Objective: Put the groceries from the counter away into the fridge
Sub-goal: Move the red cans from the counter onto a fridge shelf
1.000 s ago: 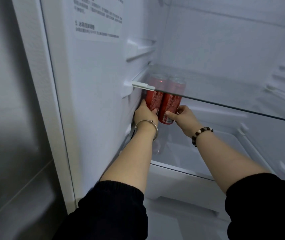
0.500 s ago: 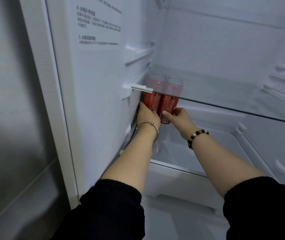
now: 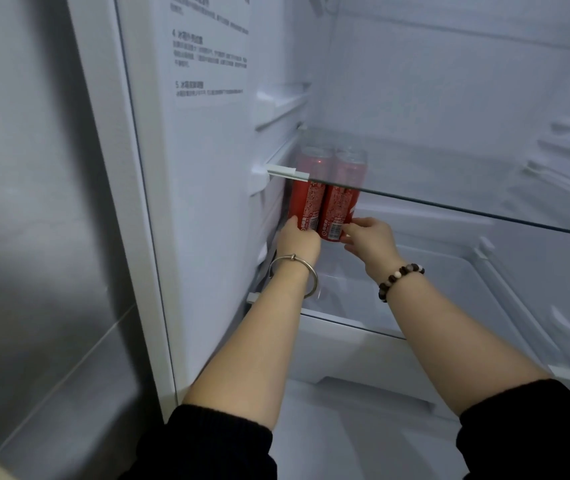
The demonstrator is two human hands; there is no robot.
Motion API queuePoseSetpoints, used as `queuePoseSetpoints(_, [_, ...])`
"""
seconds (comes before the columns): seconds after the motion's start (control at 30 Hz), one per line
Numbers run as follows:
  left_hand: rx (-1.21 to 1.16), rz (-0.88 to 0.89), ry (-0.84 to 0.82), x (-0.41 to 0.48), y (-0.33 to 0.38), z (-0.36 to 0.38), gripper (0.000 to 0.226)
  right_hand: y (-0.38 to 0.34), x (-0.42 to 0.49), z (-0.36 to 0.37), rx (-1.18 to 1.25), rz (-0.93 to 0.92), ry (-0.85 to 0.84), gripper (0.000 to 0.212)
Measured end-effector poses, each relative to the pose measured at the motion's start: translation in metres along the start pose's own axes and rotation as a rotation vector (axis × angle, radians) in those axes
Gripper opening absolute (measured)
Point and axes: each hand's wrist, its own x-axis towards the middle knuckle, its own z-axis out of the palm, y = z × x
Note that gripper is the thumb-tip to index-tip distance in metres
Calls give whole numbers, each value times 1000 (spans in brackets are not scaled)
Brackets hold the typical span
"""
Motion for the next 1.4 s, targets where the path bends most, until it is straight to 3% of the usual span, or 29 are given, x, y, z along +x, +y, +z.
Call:
queuePoseSetpoints(0.1, [-22,-12,-8,-3,4,-1,42,0,-2,3,21,14,2,2])
queuePoseSetpoints(0.3, [4,-6,-15,2,2,-3,33,-3,-9,7,42,7,-39,19])
queuePoseSetpoints(0.37, [8,12,-23,-1,2,-3,33,-2,-11,5,22,19,-58,6])
queuePoseSetpoints(0.5, [43,88,-41,-14,4,-2,35,0,-27,-4,-34,52,-42,43])
queuePoseSetpoints(0.7, [153,127,-109,-40,5,9,46,7,-63,-38,-131,-15,81,45])
queuePoseSetpoints(0.93, [558,523,-132,-95,-17,21,49,29,-127,-76,-332,-283,261,42])
queuePoseSetpoints(1.03, [629,666,-118,-125,-23,19,51,40,-157,-88,-421,-375,331,41])
queuePoseSetpoints(1.23, [779,889,-149,-187,-47,7,54,70,-232,-109,-539,-359,372,42])
queuePoseSetpoints(1.4, [791,934,-318,-239,-69,2,59,93,-302,-121,-575,-218,434,45])
